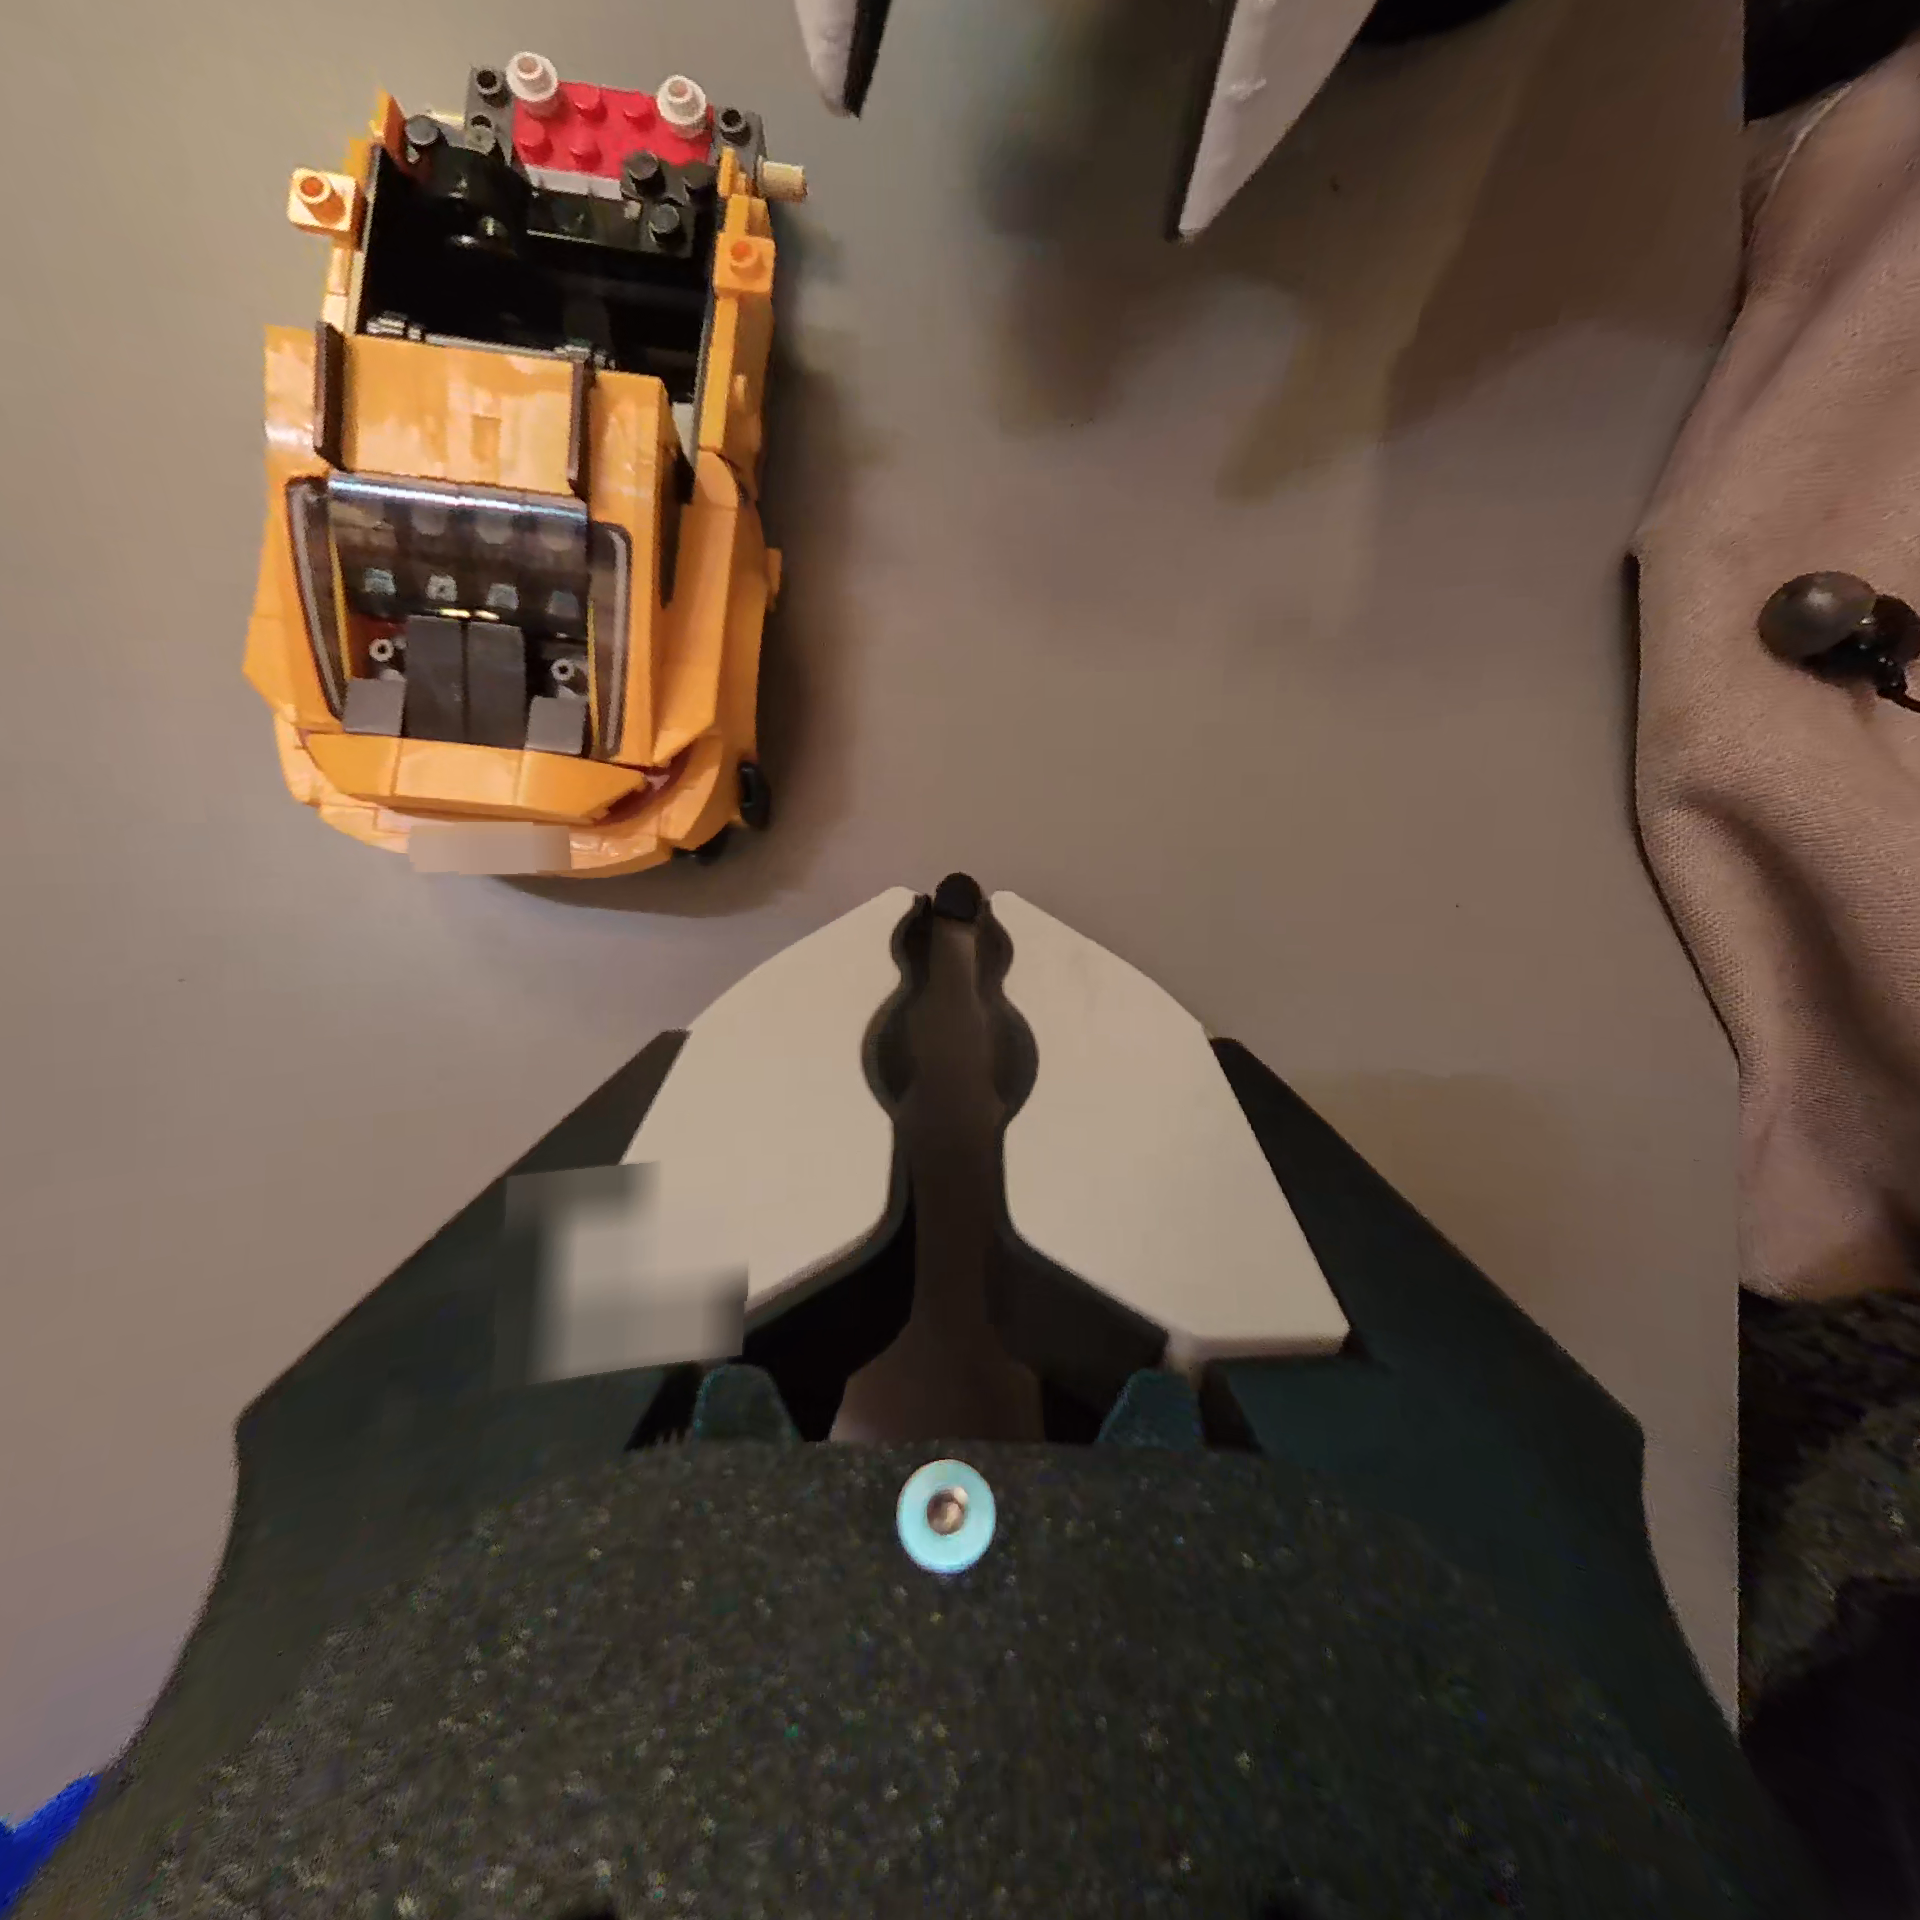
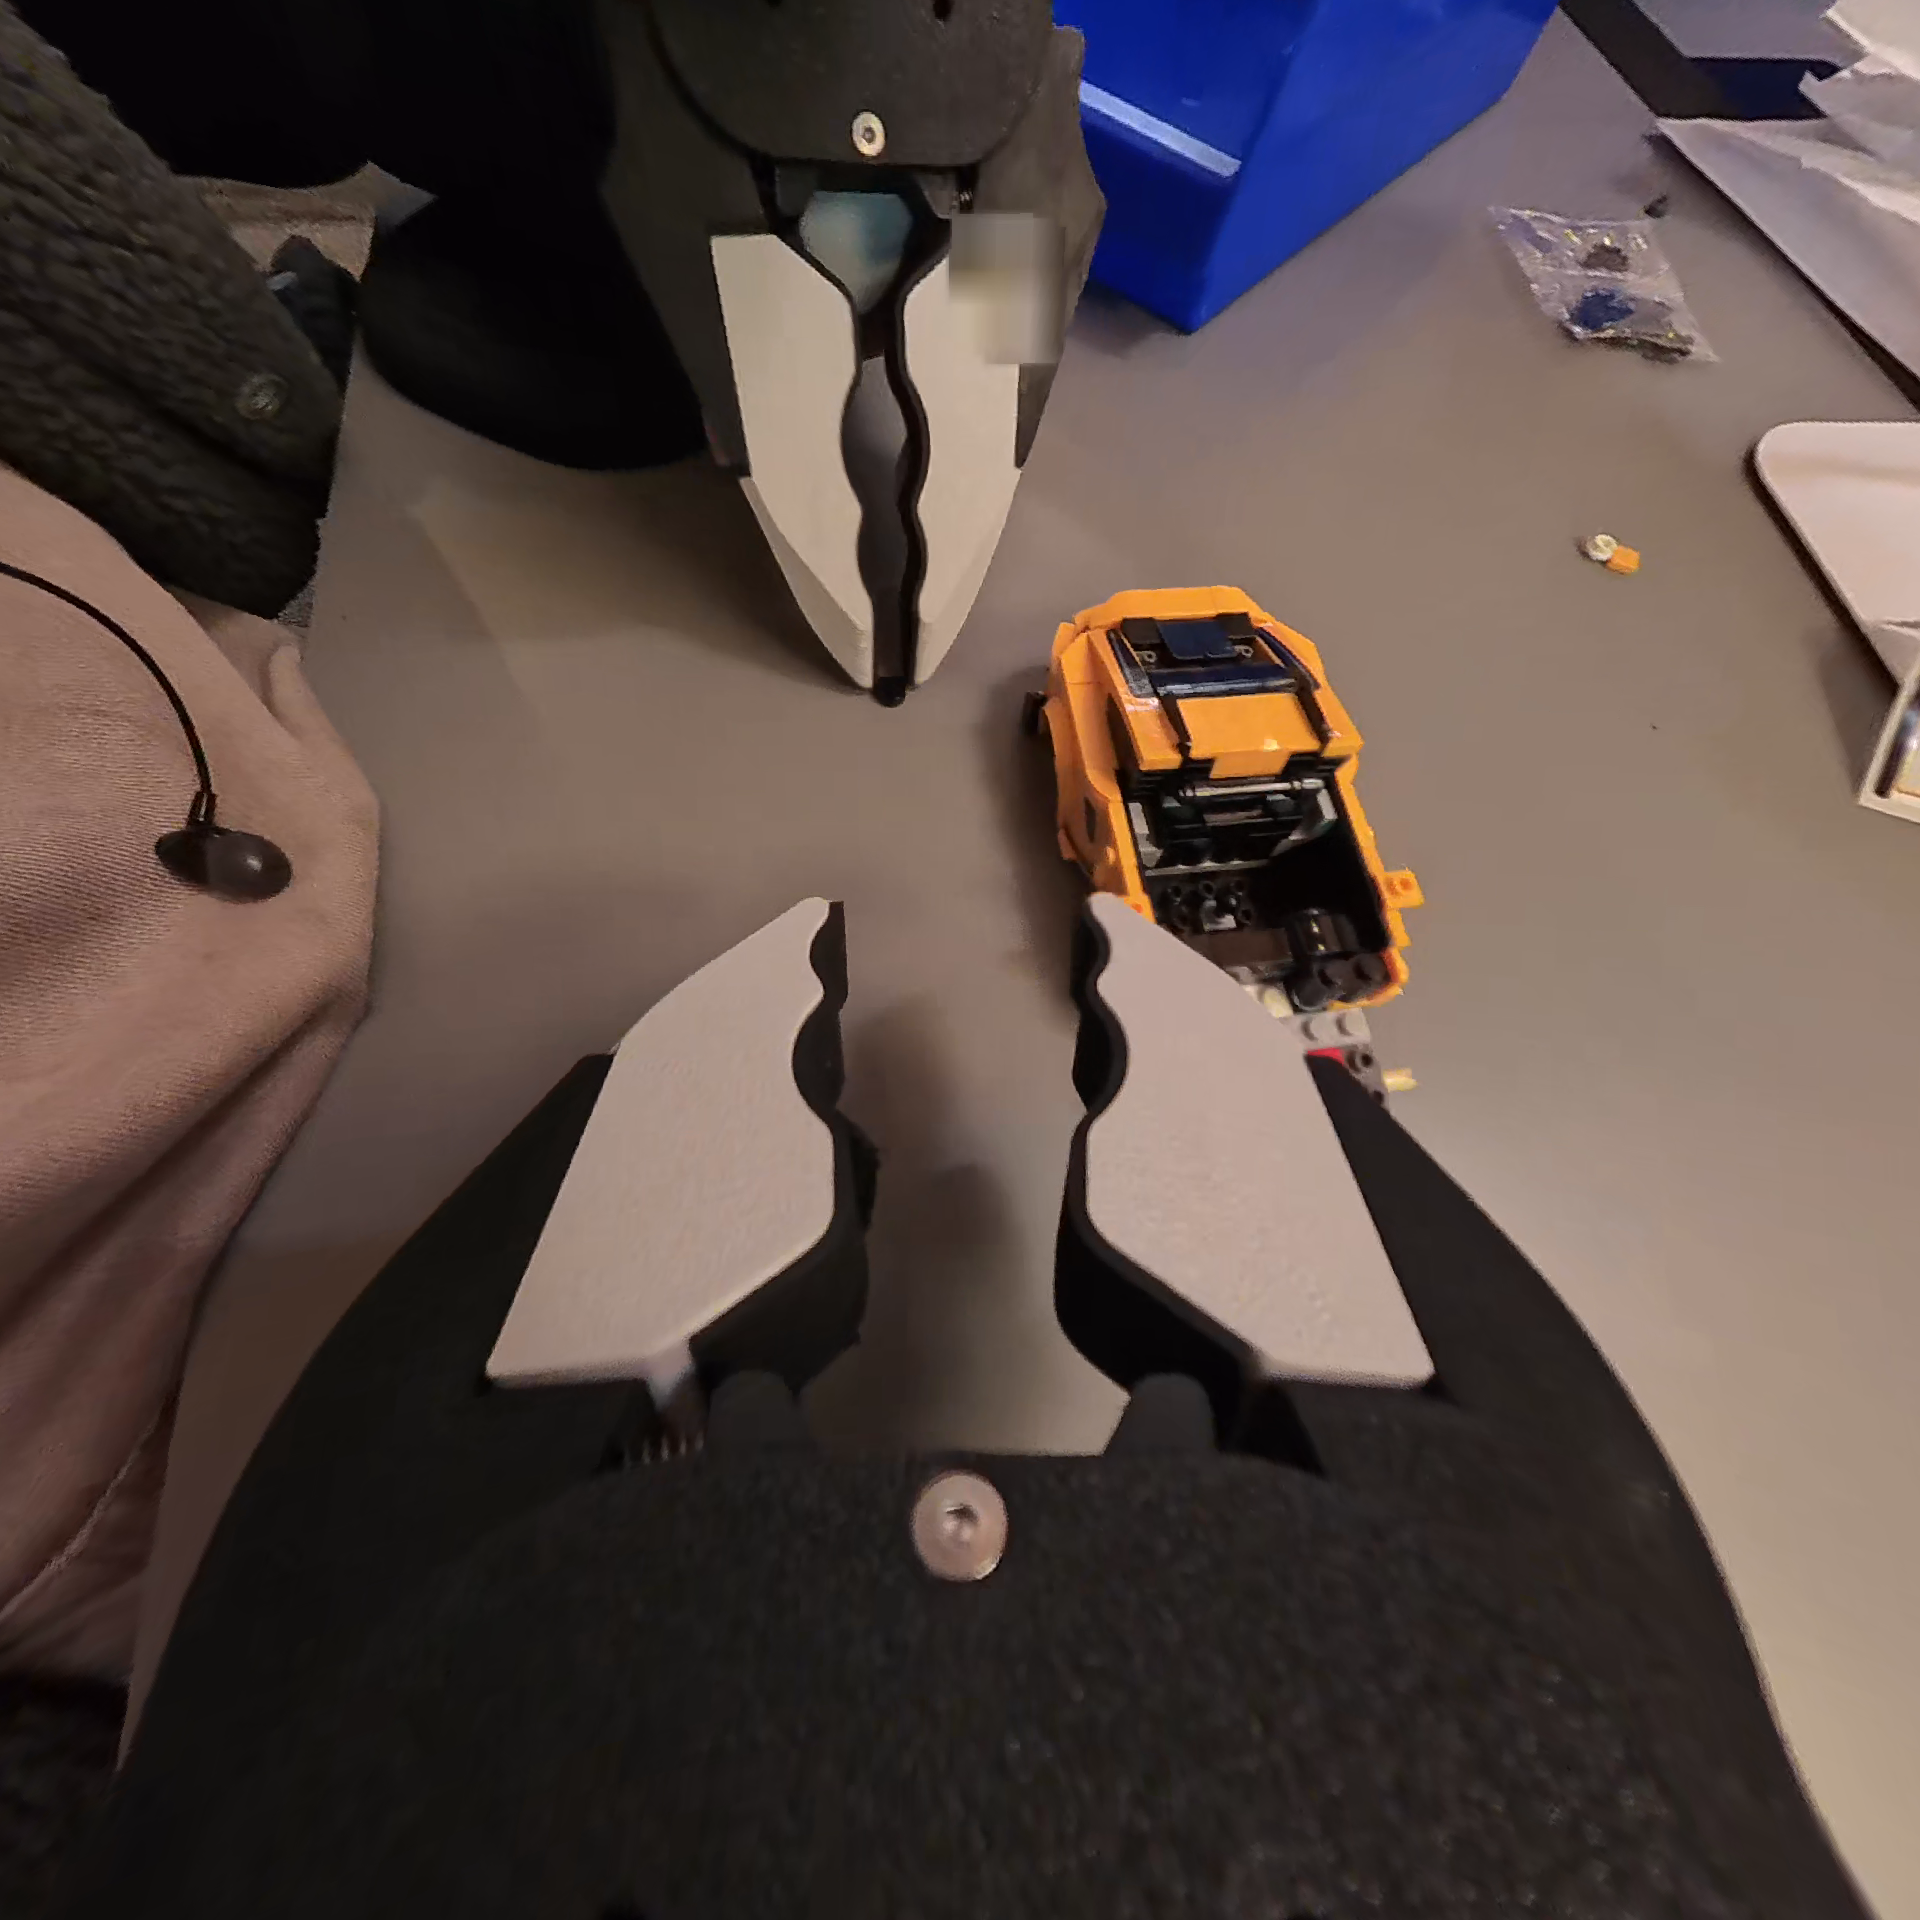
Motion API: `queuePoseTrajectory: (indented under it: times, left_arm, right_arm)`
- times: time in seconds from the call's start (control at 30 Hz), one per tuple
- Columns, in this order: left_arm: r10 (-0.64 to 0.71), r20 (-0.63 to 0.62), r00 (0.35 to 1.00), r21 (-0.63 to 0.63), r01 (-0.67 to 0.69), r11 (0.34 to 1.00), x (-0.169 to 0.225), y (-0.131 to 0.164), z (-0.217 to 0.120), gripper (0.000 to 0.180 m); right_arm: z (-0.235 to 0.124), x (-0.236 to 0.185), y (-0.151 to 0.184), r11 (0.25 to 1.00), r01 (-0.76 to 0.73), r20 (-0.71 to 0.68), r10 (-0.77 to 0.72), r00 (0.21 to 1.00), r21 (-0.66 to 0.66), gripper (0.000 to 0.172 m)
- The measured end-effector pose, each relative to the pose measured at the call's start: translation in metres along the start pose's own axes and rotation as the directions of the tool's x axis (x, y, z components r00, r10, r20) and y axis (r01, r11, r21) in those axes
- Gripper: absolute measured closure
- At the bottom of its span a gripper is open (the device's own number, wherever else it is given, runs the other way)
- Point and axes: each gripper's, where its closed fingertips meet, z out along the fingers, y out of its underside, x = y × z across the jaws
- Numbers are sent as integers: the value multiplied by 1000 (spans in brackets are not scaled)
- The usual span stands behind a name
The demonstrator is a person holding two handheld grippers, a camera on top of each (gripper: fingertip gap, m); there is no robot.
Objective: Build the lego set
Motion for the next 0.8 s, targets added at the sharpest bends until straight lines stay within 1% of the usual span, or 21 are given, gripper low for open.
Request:
queuePoseTrajectory:
  times: [0.17,0.27,0.33,0.47,0.63,0.7,0.8]
  left_arm:
    - [-22,9,1000,27,22,999,2,-2,1,173]
    - [-42,11,999,66,41,997,6,-9,6,173]
    - [-41,17,999,89,39,995,8,-14,10,173]
    - [-40,13,999,152,38,988,13,-26,14,173]
    - [-32,18,999,203,28,979,14,-36,9,173]
    - [-21,23,1000,204,16,979,14,-38,8,173]
    - [3,33,999,193,-9,981,15,-40,9,173]
  right_arm:
    - [14,-10,-7,1000,25,38,-25,999,-7,132]
    - [26,-15,-11,999,44,38,-43,998,-29,134]
    - [36,-17,-10,995,81,25,-79,997,-61,143]
    - [52,-26,2,983,112,69,-103,992,-148,148]
    - [55,-22,0,984,119,52,-113,992,-136,154]
    - [55,-20,-3,987,107,53,-101,993,-124,159]
    - [54,-19,-5,987,104,67,-97,993,-123,160]
